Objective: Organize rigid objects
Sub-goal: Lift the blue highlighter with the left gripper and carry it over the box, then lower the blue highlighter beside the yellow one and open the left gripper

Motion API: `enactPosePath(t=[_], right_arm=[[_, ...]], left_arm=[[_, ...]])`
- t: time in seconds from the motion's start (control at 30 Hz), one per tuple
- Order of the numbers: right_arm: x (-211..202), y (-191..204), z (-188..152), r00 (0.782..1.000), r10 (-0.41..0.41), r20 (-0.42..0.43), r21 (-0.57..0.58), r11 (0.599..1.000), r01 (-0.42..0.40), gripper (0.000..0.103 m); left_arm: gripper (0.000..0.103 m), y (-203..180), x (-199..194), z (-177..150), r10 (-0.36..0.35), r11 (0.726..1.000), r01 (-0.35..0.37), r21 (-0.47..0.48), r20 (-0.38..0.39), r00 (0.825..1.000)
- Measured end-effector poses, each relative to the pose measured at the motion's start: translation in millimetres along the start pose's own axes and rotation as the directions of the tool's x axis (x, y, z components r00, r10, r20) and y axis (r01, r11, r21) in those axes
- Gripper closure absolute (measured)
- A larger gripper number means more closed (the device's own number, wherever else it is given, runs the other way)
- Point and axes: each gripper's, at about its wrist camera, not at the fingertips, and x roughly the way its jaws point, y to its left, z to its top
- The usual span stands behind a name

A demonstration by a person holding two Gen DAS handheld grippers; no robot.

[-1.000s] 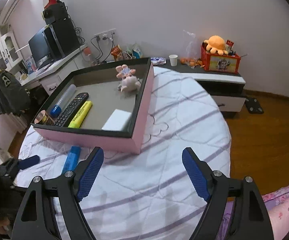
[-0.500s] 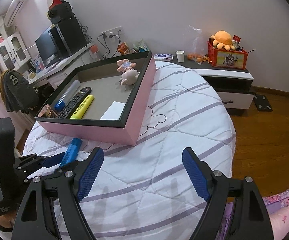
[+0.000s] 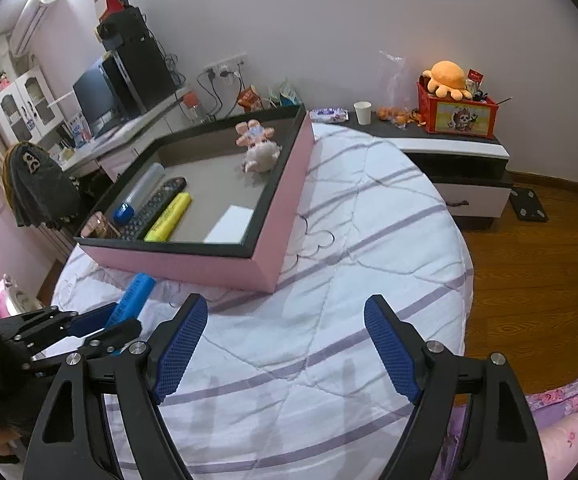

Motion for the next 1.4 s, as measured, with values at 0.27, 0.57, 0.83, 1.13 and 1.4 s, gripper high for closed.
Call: enactPosePath(t=[0.27,0.57,0.83,1.13,1.4], right_arm=[[-7,-3,19,0.999,0.001,0.053,0.007,1.000,-0.002,0.021],[15,1,47,0.997,0.027,0.069,-0.012,1.000,-0.026,0.021],[33,-2,58,0.998,0.024,0.059,-0.024,0.999,-0.023,0.021],[39,-3,56,0.999,0.008,0.033,-0.026,1.000,-0.007,0.021],[26,8,59,0.999,-0.030,0.042,-0.041,0.999,0.032,0.021]], left_arm=[[0.077,18,-7,52,0.021,1.000,-0.020,-0.023,0.076,0.997],[0.076,19,47,106,-0.004,0.999,0.005,-0.040,0.034,0.999],[0.076,19,102,107,0.016,0.998,-0.020,-0.062,-0.067,0.998],[0.069,19,115,92,0.021,0.995,-0.034,-0.093,-0.129,0.991],[0.019,24,62,82,0.042,0.993,-0.047,-0.112,-0.049,0.998]])
